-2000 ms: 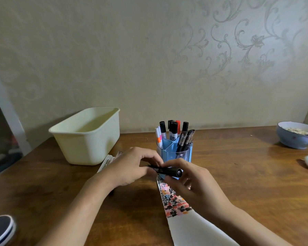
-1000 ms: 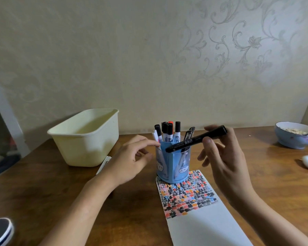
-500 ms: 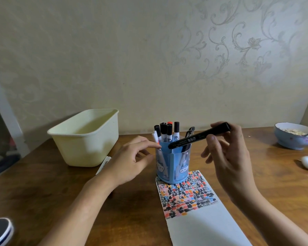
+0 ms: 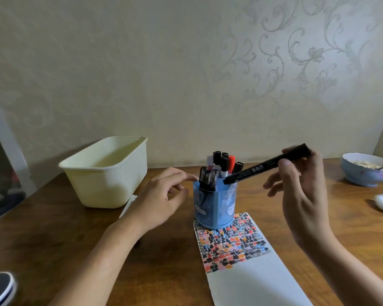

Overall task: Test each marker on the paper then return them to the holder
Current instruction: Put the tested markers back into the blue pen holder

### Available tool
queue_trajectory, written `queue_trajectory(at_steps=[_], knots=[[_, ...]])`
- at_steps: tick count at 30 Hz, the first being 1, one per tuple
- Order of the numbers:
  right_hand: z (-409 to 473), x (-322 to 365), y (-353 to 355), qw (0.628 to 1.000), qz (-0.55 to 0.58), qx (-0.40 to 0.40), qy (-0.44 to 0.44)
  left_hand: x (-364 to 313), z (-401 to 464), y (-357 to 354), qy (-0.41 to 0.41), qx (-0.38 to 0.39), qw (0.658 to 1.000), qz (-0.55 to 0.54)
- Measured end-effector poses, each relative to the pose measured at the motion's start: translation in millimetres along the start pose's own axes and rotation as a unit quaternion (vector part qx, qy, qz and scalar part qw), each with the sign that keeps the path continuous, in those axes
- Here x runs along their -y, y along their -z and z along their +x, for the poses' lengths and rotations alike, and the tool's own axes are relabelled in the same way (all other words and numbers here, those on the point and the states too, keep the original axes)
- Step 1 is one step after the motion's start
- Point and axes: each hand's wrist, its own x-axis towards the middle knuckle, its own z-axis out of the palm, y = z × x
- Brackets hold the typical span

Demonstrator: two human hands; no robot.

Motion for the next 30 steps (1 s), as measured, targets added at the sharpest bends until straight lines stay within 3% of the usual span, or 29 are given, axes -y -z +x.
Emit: queue_trajectory(at_steps=[15,26,30], knots=[[-5.8,-5.9,-17.3,0.992,-0.084,0.088,0.039,3.7,0.2,-3.5,0.043,0.046,0.997,0.034],[-11.3,-10.3,-22.2,0.951,-0.247,0.159,0.102,3.5,0.4,-0.6,0.047,0.058,0.997,0.027],[-15.0,-11.5,-20.4,0.948,-0.247,0.176,0.098,5.9,0.5,3.3,0.057,0.069,0.996,0.027]])
